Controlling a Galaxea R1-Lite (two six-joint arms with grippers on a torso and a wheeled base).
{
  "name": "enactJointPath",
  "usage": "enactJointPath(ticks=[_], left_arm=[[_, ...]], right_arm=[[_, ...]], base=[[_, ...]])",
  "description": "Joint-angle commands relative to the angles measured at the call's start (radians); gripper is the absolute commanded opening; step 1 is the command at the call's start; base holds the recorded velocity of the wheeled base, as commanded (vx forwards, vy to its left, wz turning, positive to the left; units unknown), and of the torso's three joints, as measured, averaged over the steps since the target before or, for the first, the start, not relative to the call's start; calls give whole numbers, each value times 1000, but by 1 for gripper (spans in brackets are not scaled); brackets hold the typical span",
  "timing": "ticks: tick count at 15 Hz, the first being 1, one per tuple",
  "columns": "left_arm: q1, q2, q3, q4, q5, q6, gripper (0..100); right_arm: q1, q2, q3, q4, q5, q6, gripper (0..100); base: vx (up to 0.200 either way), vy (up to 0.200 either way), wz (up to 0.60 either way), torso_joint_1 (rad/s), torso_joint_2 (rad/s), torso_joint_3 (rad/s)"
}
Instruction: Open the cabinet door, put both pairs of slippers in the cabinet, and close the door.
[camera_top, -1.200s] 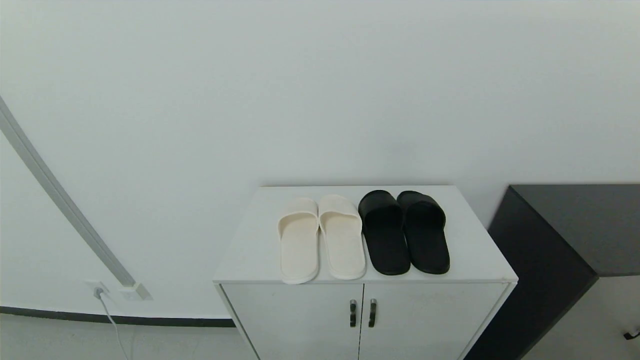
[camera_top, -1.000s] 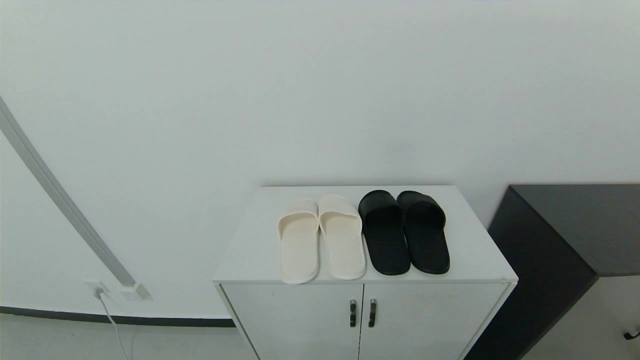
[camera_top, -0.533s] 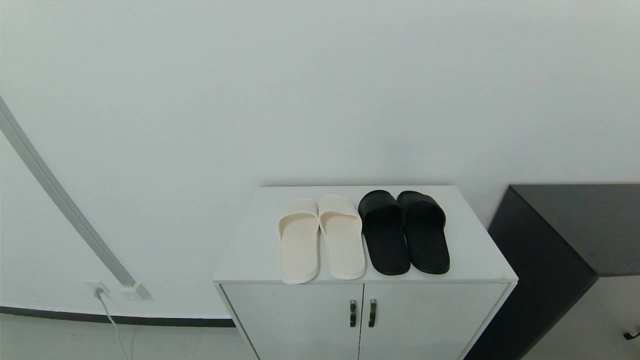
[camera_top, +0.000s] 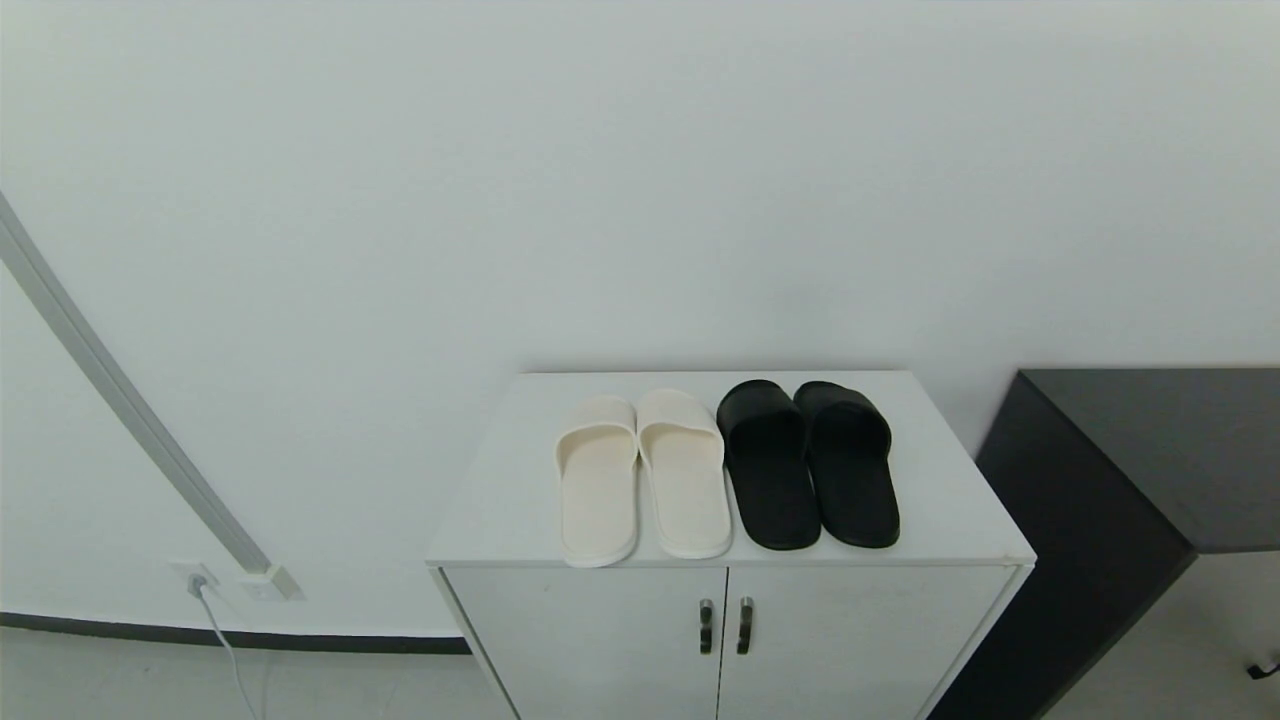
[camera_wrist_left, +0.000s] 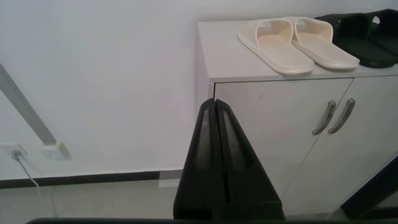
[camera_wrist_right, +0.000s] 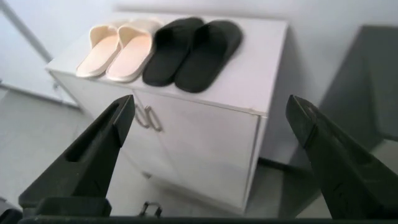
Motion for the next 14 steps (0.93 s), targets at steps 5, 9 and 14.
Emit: enactJointPath(ticks=[5,9,14], left_arm=[[-1,1,0,0,-1,2,0],[1,1,0,0,-1,2,0],[1,1,0,0,-1,2,0]], right_arm=[[506,521,-72,-296,-419,189,100],[551,780,-185,-408,-522,224,100],[568,1049,-325,-587,-695,235,100]], base=[[0,0,0,0,0,0],[0,0,0,0,0,0],[0,0,0,0,0,0]])
